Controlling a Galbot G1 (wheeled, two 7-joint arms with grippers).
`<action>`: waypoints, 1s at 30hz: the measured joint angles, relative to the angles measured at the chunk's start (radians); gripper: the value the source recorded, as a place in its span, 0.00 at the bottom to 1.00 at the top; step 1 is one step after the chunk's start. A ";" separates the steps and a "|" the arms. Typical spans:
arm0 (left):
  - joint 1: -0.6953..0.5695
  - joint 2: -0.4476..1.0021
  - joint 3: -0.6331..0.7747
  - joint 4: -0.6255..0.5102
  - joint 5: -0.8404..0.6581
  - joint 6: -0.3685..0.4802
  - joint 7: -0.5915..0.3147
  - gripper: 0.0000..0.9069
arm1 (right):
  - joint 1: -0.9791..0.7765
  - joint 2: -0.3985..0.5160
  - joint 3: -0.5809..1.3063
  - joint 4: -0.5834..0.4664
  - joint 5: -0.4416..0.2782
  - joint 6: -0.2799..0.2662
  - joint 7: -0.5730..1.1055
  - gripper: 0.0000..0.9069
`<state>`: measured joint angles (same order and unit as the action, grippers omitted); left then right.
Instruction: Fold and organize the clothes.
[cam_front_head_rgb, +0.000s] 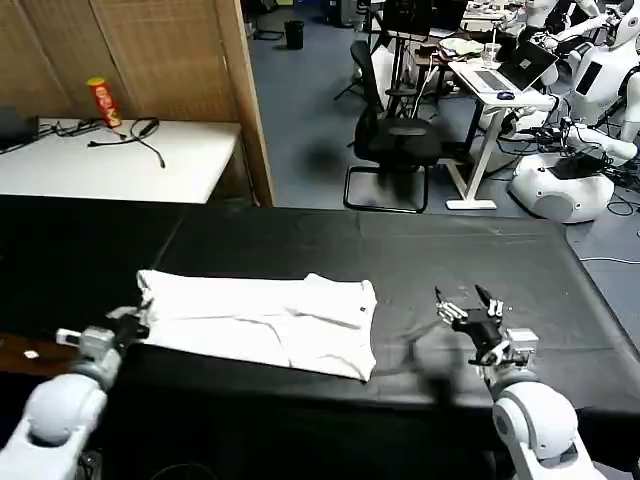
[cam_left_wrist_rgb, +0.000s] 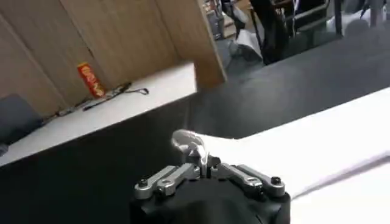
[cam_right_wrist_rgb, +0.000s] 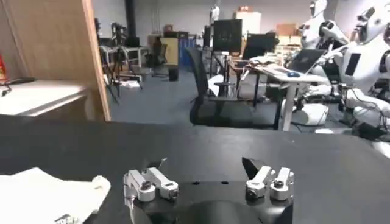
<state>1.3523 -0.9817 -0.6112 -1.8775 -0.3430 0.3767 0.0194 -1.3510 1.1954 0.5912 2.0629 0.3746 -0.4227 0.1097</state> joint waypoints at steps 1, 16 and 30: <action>-0.001 -0.019 0.017 -0.022 -0.019 0.006 -0.006 0.00 | -0.004 0.000 0.002 0.000 -0.003 0.001 -0.001 0.97; -0.094 -0.265 0.354 -0.125 -0.218 0.027 -0.058 0.00 | -0.020 0.017 0.023 -0.010 -0.022 0.008 -0.006 0.97; -0.140 -0.382 0.465 -0.060 -0.211 0.024 -0.053 0.97 | -0.022 0.021 0.013 -0.012 -0.026 0.009 -0.012 0.97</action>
<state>1.2126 -1.3635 -0.1462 -1.9377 -0.5536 0.4009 -0.0331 -1.3733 1.2168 0.6042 2.0510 0.3483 -0.4139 0.0975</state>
